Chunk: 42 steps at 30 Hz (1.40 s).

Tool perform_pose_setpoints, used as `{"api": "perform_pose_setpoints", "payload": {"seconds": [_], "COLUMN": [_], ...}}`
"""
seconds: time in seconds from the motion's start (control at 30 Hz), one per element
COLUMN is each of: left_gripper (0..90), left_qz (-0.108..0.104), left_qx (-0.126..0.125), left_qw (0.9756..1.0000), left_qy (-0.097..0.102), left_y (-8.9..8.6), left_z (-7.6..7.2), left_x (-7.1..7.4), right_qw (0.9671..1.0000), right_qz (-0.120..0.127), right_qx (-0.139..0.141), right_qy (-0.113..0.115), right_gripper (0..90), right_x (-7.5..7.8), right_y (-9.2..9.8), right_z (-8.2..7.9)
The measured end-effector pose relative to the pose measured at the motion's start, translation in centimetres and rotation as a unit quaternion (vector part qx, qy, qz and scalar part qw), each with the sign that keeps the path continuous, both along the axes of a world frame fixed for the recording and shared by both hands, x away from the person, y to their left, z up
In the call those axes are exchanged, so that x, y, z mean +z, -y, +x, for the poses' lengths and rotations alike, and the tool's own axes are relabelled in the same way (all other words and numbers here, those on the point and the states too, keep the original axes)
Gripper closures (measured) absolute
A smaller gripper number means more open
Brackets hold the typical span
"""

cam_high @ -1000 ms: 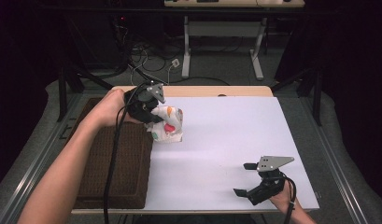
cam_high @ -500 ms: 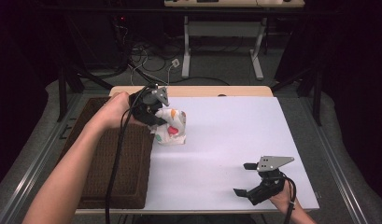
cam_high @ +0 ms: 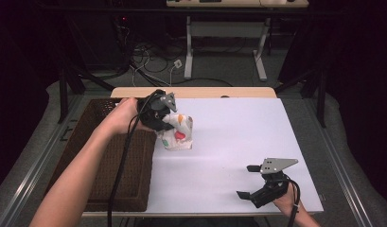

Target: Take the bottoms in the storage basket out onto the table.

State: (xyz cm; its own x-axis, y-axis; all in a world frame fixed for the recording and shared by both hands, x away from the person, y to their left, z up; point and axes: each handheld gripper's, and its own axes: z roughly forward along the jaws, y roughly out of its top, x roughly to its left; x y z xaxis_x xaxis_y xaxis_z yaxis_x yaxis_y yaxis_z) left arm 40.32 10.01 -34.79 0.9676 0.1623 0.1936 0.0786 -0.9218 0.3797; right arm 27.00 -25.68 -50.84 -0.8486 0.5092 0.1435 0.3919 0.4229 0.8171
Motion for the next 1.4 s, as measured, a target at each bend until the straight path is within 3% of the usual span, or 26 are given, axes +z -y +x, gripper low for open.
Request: {"api": "perform_pose_setpoints", "payload": {"seconds": [0.67,1.4], "left_gripper": [74.8,74.8], "left_qz": [-0.025,-0.046], "left_qx": [0.004,0.026], "left_qw": [0.9996,0.9985], "left_qy": [-0.01,-0.012], "left_y": [1.1,1.4], "left_z": [0.1,0.2], "left_x": [-1.9,-3.3], "right_qw": [1.0,1.0], "right_qz": [0.001,0.001], "right_qx": [0.0,0.0], "right_qy": [0.0,0.001], "right_gripper": [0.1,0.2], "right_x": [0.0,0.0], "right_y": [0.0,0.0], "right_z": [0.0,0.0]}}
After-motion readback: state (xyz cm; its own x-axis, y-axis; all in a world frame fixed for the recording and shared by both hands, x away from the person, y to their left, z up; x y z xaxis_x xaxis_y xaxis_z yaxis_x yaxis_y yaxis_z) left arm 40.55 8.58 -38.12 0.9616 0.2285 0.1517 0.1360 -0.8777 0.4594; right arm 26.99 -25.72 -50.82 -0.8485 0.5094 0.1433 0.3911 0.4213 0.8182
